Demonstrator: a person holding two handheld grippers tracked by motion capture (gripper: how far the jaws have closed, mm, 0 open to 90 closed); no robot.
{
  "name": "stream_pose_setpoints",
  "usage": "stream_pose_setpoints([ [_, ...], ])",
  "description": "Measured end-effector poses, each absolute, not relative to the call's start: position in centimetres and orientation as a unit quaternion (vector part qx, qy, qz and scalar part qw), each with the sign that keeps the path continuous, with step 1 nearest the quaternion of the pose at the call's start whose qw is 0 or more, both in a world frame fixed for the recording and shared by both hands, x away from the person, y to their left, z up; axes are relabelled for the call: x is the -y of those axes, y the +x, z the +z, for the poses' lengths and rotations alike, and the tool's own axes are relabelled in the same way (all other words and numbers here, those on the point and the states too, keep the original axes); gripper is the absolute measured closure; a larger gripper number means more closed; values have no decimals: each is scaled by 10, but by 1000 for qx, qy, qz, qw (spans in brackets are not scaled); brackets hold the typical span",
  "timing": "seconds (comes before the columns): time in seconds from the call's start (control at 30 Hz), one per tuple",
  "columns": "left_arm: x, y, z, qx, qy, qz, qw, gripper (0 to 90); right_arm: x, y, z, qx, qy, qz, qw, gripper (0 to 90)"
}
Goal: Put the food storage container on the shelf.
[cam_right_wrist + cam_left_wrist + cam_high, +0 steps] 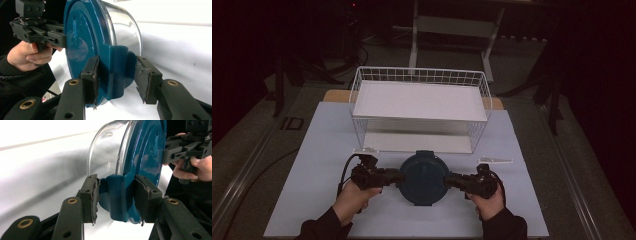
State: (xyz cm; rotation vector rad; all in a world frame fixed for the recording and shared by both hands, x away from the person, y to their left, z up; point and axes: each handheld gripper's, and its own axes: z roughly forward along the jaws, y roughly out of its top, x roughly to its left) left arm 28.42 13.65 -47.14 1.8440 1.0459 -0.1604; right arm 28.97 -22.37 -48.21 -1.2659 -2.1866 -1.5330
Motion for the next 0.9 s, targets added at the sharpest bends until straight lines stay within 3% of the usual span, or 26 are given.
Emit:
stream_pose_setpoints([
  [0.9, -144, 336, -460, -430, 747, -12, 507, 558, 210, 353, -468, 745, -399, -532, 56, 562],
])
